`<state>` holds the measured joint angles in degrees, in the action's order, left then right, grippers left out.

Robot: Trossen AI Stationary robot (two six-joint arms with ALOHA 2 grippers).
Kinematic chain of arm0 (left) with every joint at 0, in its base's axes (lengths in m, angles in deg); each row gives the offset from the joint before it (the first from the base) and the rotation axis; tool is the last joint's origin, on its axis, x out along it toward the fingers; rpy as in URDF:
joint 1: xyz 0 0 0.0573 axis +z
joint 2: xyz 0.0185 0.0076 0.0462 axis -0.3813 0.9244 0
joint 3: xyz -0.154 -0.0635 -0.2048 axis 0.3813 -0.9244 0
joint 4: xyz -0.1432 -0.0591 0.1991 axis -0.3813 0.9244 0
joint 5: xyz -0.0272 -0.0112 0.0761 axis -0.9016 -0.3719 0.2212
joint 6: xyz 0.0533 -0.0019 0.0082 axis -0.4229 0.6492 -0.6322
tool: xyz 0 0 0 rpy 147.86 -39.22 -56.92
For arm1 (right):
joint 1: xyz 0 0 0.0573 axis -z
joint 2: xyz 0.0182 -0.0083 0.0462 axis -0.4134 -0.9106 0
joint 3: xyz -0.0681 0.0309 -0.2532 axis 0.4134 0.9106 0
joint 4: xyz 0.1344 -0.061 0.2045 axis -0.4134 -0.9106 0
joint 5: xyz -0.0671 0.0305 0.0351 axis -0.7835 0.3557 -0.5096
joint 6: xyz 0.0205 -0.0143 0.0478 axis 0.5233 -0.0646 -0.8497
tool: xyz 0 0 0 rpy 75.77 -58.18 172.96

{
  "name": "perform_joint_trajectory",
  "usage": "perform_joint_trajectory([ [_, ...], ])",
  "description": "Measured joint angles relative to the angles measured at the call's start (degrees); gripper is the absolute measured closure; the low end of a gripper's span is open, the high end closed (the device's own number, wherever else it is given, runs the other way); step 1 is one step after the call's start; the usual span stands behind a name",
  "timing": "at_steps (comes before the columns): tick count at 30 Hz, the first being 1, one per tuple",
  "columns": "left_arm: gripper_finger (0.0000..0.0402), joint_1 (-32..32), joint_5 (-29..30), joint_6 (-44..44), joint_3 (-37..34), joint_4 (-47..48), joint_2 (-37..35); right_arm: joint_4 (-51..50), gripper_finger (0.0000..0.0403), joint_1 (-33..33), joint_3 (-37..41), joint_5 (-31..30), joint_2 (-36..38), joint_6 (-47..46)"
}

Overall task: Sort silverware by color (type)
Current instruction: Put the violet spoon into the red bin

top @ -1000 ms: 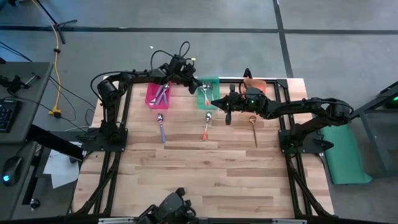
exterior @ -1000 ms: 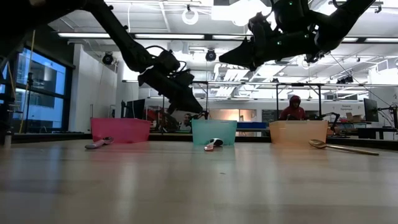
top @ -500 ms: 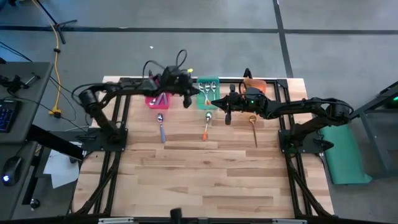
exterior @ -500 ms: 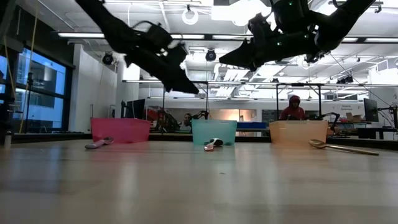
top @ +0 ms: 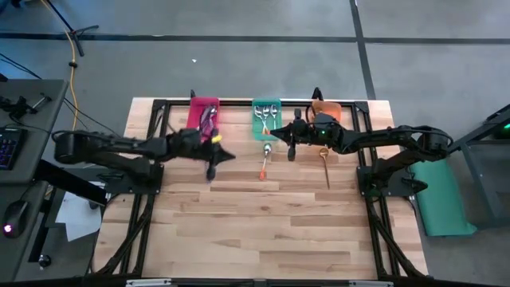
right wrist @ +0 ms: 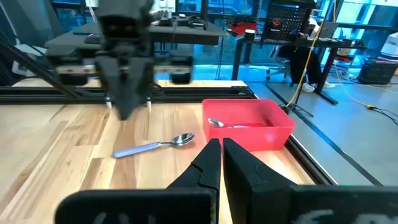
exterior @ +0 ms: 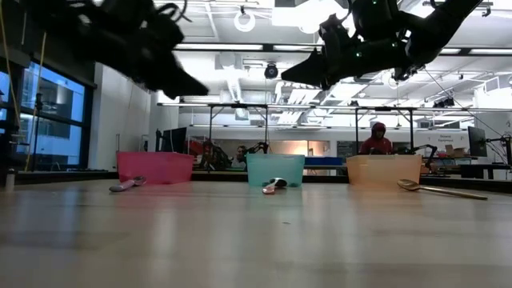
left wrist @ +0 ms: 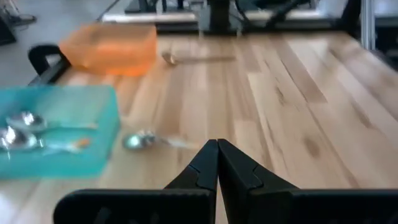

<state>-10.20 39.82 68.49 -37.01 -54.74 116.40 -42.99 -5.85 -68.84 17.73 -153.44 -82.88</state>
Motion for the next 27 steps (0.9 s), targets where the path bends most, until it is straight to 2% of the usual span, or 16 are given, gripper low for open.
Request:
perform_joint_trajectory([
  [5,0.0401,-8.74,13.73,5.83,-2.51,11.71,-5.49,0.23,0.0402,0.02,0.0,-0.02,0.0,0.0],
  [9,0.0391,-13.45,24.21,17.21,-2.86,21.5,-6.66,0.23,0.0402,0.02,0.02,0.0,0.0,-0.02],
  [17,0.0328,-17.27,26.73,32.35,-2.84,39.53,-6.59,0.21,0.0402,0.02,0.0,0.0,0.0,-0.09],
  [21,0.029,-16.51,30.34,40.28,-2.84,41.59,-6.12,0.21,0.0402,0.02,0.02,0.0,0.0,-0.19],
  [27,0.0254,-10.76,29.39,39.73,-2.84,42.26,-4.46,0.07,0.0402,0.02,0.0,0.02,0.0,-0.59],
])
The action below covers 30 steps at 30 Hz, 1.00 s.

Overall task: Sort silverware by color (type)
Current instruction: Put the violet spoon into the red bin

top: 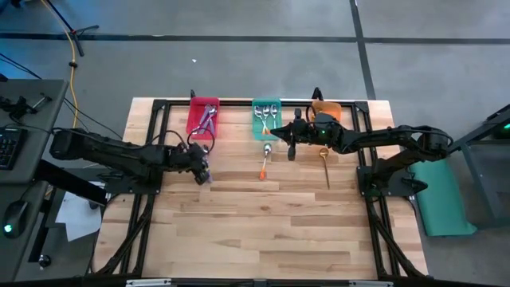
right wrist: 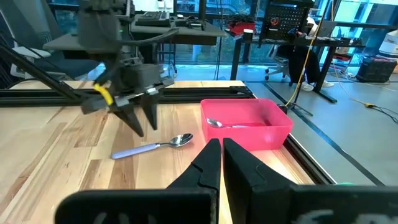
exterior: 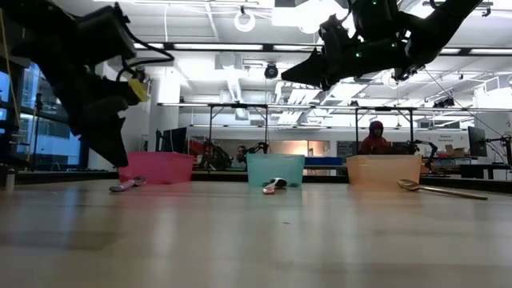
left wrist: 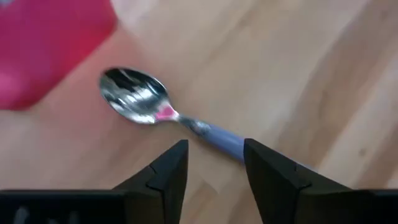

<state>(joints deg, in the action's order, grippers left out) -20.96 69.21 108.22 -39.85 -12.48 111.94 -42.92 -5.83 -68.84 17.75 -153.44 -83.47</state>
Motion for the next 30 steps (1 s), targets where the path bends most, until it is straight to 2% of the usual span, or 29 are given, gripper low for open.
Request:
perform_joint_trajectory([
  [8,0.0249,7.81,-5.39,-3.92,0.02,-4.93,4.85,-0.26,0.0402,0.0,0.0,0.02,0.0,-0.06],
  [13,0.025,10.51,-7.49,-5.49,0.28,-5.69,8.7,-0.26,0.0402,0.0,0.0,0.02,0.0,-0.04],
  [19,0.0254,10.9,-7.6,-12.53,0.35,-6.08,9.8,-0.26,0.0402,0.0,0.0,0.02,0.0,0.02],
  [24,0.0283,10.59,-10.86,-19.94,0.28,-5.14,9.0,-0.27,0.0402,0.0,0.0,0.02,0.0,0.09],
  [30,0.0302,7.46,-13.11,-23.58,0.16,-3.51,7.52,-0.26,0.0402,0.0,0.0,0.02,0.0,0.11],
])
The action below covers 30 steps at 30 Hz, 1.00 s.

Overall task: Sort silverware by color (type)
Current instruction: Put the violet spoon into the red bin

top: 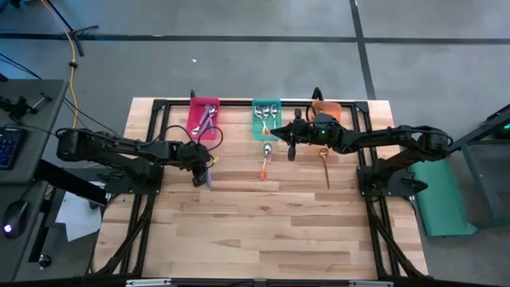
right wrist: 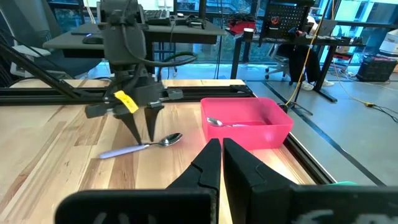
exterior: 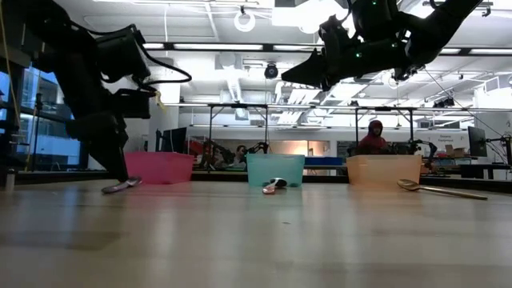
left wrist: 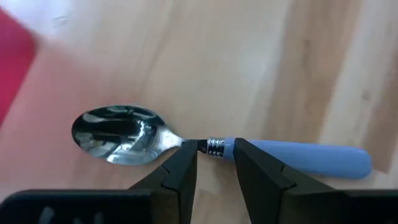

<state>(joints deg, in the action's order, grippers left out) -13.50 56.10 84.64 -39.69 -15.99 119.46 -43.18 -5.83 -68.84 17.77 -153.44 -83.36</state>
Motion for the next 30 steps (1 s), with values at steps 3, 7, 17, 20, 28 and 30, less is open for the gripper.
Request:
perform_joint_trajectory([
  [3,0.0298,-1.69,-0.19,-0.21,-0.03,0.38,-1.33,0.0,0.0402,0.0,0.0,0.0,0.0,0.0],
  [7,0.0288,-3.1,-0.49,3.69,1.57,3.42,-2.62,0.0,0.0402,0.0,0.0,0.0,0.0,0.0],
  [17,0.0247,-5.33,-3.53,22.79,3.41,5.58,-2.51,0.0,0.0402,0.0,0.02,0.0,0.0,-0.15],
  [20,0.0246,-6.11,-3.82,24.02,3.41,3.17,-2.32,-0.01,0.0402,-0.01,0.0,0.0,0.0,-0.15],
  [28,0.0282,-8.24,-9.0,22.7,3.52,-1.16,-1.24,-0.42,0.0402,0.0,0.0,0.0,0.0,-0.17],
  [30,0.0299,-9.25,-9.88,21.6,3.4,-1.61,-0.09,-0.47,0.0402,-0.02,0.0,0.0,0.0,-0.17],
])
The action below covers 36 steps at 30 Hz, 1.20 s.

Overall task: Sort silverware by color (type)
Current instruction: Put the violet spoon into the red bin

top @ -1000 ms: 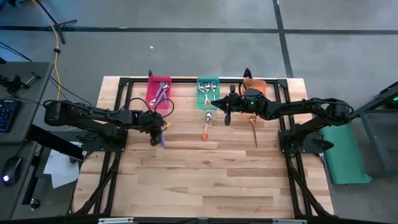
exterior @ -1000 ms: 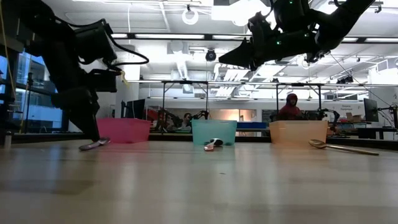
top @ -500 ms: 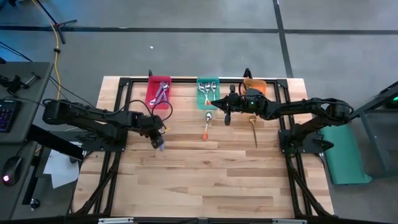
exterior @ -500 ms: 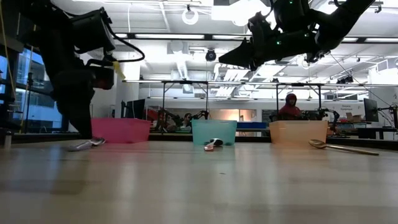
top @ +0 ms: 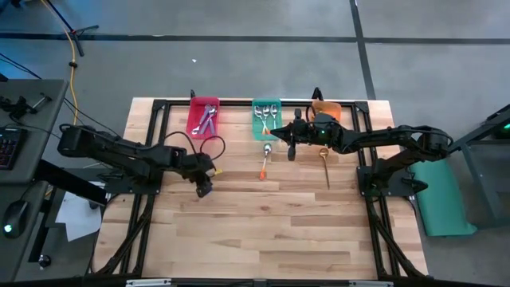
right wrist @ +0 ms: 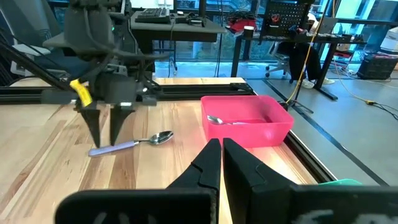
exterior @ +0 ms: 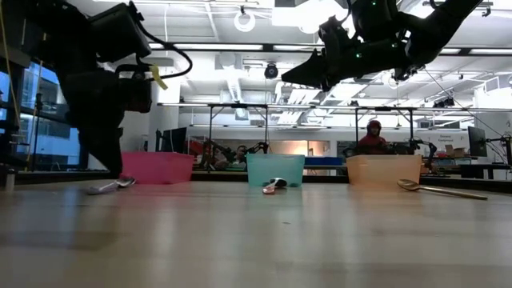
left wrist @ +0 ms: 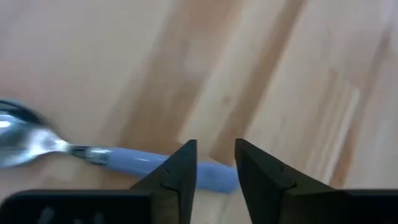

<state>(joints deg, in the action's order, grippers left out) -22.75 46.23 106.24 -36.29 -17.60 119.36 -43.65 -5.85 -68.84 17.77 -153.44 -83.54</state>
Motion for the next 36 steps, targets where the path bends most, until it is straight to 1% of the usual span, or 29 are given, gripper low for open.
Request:
perform_joint_trajectory([
  [3,0.0326,-1.86,-2.95,-2.94,-0.38,-2.67,2.17,-0.03,0.0402,0.02,0.0,0.0,0.0,0.0],
  [6,0.0352,-3.72,-4.45,-4.01,-0.43,-4.69,4.59,-0.09,0.0402,0.01,0.0,0.0,0.0,0.0],
  [11,0.039,-5.11,-4.69,-4.04,-0.43,-2.25,7.07,-0.36,0.0402,0.01,0.0,0.0,0.0,0.0],
  [14,0.04,-5.09,-4.21,-3.2,-0.28,-0.04,7.2,-0.36,0.0402,0.0,0.0,0.0,0.0,0.0],
  [20,0.0399,-5.09,-0.63,0.03,-0.28,6.99,4.27,-0.36,0.0402,0.02,0.0,0.0,0.0,0.0],
  [24,0.0399,-5.08,5.58,2.27,0.62,15.27,1.2,-0.36,0.0402,0.0,0.0,0.0,0.0,0.0],
  [27,0.0394,-5.07,9.39,3.46,2.61,17.43,-1.41,-0.36,0.0402,0.02,0.0,0.0,0.0,0.0],
  [29,0.0387,-5.07,11.04,3.02,3.52,18.75,-3.0,-0.37,0.0402,0.02,0.01,-0.01,0.0,0.0],
  [32,0.037,-5.03,14.51,1.82,5.22,18.17,-4.74,-0.36,0.0402,0.01,0.0,-0.01,0.0,0.0],
  [34,0.0354,-4.64,17.31,0.74,5.47,18.37,-5.02,-0.36,0.0402,0.02,0.0,-0.01,0.0,0.0],
  [36,0.0335,-3.45,18.49,0.03,5.23,18.72,-4.8,-0.38,0.0402,0.02,0.0,0.0,0.0,0.0],
])
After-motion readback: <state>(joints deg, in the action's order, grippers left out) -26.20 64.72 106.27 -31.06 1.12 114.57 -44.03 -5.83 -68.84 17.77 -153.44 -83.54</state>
